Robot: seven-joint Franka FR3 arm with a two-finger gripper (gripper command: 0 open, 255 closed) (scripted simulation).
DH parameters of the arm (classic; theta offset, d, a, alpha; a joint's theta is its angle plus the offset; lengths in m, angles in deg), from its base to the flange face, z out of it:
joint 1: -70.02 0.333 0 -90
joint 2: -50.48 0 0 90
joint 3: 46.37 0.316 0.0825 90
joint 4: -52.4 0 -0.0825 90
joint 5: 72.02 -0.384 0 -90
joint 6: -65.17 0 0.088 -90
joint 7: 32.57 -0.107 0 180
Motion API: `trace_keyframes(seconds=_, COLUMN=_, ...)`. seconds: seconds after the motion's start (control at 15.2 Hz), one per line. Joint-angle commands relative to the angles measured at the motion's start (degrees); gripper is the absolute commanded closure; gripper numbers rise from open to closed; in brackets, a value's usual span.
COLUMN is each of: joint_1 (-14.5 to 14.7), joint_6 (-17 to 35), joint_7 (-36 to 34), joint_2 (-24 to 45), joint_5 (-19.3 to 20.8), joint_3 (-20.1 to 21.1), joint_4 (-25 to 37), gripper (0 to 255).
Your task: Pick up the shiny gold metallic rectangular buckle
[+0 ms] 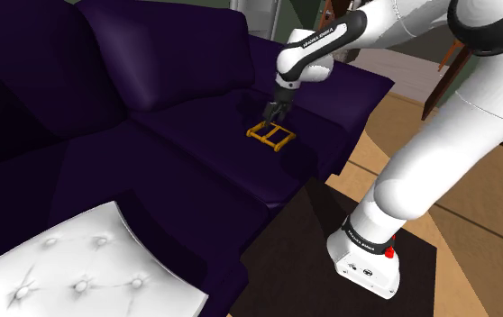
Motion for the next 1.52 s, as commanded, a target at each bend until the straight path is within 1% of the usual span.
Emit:
trace_keyframes(seconds=0.0, joint_1=-0.2, joint_6=2.8, joint_7=2.0, joint_2=4.6, joint_5=-1.5, joint_3=-0.9, joint_4=1.6, gripper=0)
trace_keyframes(seconds=0.4, joint_1=-2.6, joint_6=7.9, joint_7=8.9, joint_2=17.9, joint_5=-7.6, joint_3=-1.9, joint_4=9.0, gripper=0)
trace_keyframes(seconds=0.86, joint_1=-7.8, joint_6=10.6, joint_7=15.0, joint_2=33.1, joint_5=-13.5, joint_3=-0.3, joint_4=20.6, gripper=0)
trace_keyframes(seconds=1.45, joint_1=-9.3, joint_6=14.7, joint_7=16.8, joint_2=38.2, joint_5=-15.9, joint_3=1.6, joint_4=21.5, gripper=0)
